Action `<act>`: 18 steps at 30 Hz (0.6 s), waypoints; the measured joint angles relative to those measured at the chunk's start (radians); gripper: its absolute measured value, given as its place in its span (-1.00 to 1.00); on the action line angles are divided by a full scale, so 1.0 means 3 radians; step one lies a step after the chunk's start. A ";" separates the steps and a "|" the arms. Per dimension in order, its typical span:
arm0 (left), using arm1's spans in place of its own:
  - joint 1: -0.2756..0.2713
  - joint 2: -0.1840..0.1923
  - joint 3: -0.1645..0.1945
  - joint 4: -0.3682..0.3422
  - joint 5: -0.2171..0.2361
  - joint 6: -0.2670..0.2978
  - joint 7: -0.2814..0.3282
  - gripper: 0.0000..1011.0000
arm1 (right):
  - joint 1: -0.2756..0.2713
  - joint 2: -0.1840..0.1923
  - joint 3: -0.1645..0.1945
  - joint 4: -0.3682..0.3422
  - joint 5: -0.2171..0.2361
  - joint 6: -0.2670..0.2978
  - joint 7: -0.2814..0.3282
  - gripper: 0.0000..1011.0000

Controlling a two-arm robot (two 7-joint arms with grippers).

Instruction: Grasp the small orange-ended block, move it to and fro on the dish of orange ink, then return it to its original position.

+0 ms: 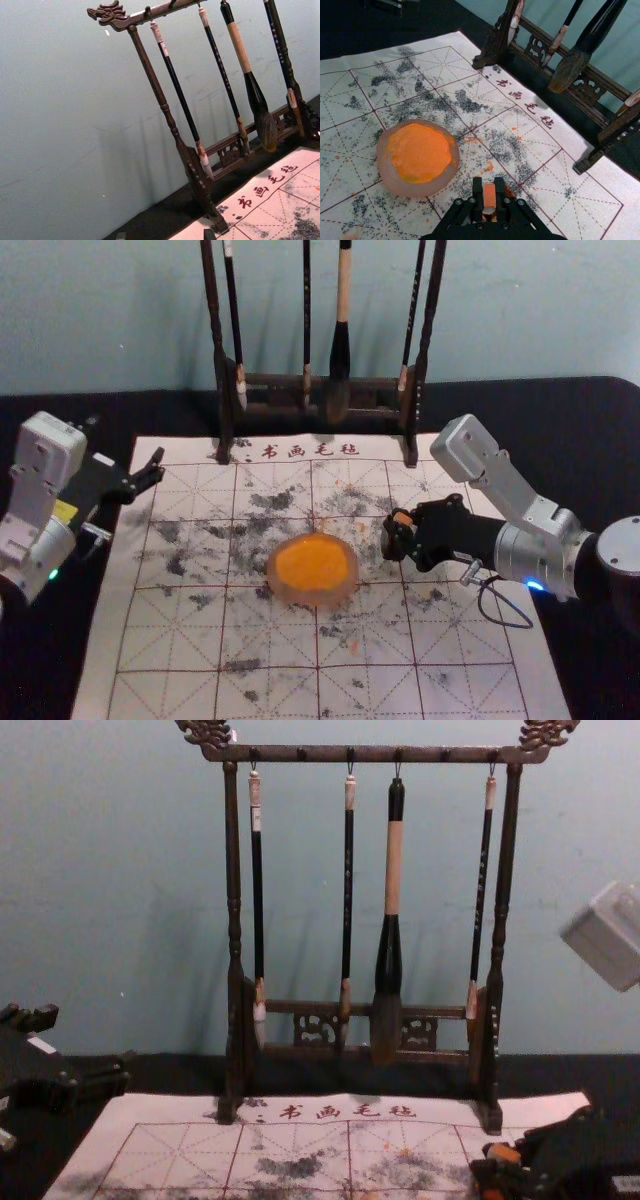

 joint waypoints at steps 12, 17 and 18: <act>0.0000 0.0000 0.0000 0.0000 0.0000 0.0000 0.0000 0.98 | 0.0004 0.0004 -0.0004 0.0000 0.0007 0.0004 -0.0001 -0.77; 0.0000 0.0000 0.0000 0.0000 0.0000 0.0000 0.0000 0.98 | 0.0006 0.0006 -0.0005 -0.0002 0.0011 0.0006 -0.0002 -0.48; 0.0000 0.0000 0.0000 0.0000 0.0000 0.0000 0.0000 0.98 | 0.0007 0.0006 -0.0006 -0.0002 0.0011 0.0006 -0.0003 -0.39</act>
